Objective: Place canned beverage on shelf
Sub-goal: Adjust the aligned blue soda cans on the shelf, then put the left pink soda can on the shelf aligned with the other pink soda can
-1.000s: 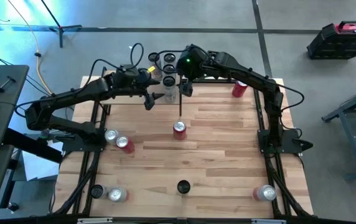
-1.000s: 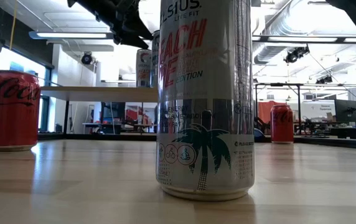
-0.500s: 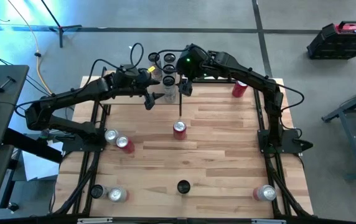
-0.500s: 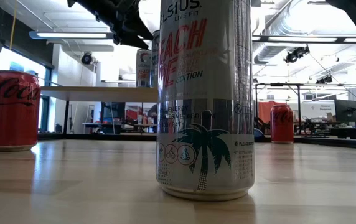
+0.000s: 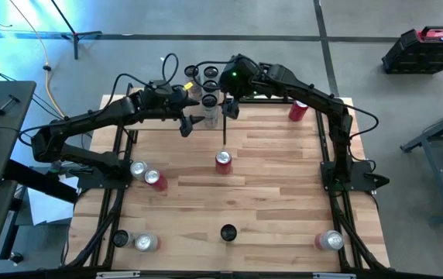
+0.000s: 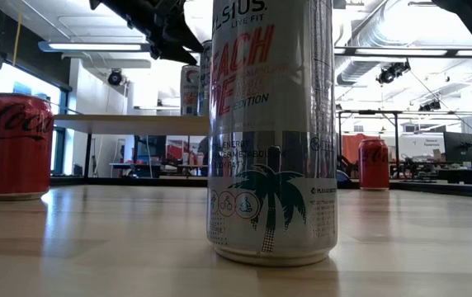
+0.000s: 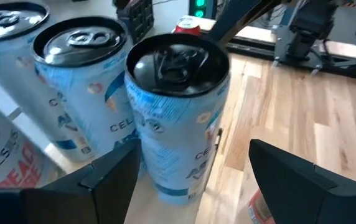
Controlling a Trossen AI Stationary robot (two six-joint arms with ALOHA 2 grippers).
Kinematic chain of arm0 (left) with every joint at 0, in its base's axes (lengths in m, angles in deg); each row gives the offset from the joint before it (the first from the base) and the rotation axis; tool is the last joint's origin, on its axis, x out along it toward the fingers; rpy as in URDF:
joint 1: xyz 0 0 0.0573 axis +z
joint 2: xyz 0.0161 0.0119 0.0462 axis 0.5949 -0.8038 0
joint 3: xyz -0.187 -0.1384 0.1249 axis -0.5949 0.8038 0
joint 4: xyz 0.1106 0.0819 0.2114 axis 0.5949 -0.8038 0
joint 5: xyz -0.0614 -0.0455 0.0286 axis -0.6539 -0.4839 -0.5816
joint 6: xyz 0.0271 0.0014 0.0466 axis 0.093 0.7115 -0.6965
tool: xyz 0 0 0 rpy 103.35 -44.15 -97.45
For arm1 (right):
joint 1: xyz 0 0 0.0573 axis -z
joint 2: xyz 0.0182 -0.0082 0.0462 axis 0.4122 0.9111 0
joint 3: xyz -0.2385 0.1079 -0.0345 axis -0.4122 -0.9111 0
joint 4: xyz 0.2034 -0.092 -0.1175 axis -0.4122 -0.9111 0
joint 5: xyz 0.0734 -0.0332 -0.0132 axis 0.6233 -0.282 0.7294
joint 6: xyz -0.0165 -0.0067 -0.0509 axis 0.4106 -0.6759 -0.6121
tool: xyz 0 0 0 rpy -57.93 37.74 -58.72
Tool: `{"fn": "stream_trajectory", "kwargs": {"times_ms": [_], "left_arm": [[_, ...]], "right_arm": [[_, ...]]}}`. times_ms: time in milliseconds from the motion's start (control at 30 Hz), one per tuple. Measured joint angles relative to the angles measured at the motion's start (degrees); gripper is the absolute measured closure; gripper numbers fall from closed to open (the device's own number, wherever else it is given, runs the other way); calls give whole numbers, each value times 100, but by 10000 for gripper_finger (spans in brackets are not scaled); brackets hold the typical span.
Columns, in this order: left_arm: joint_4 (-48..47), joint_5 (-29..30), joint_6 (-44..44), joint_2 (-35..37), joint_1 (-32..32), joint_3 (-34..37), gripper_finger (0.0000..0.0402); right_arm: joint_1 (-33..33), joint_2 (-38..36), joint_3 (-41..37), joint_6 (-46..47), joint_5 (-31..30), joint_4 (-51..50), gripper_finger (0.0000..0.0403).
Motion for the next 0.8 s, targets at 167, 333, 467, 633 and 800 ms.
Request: {"fn": "stream_trajectory", "kwargs": {"times_ms": [167,333,467,633,800], "left_arm": [[42,-56,-1,-1,-21,0,112],[42,-61,-2,-1,-19,0,112],[40,-65,-3,-1,-19,0,112],[-194,52,-78,106,10,2,112],[-946,176,-143,473,31,-328,112]], "right_arm": [[0,0,0,0,-4,-2,41],[0,0,0,1,-4,-4,41],[0,0,0,20,-6,-9,41],[-12,-29,-1,107,-45,-88,41],[-35,-349,-2,176,-629,-478,41]]}}
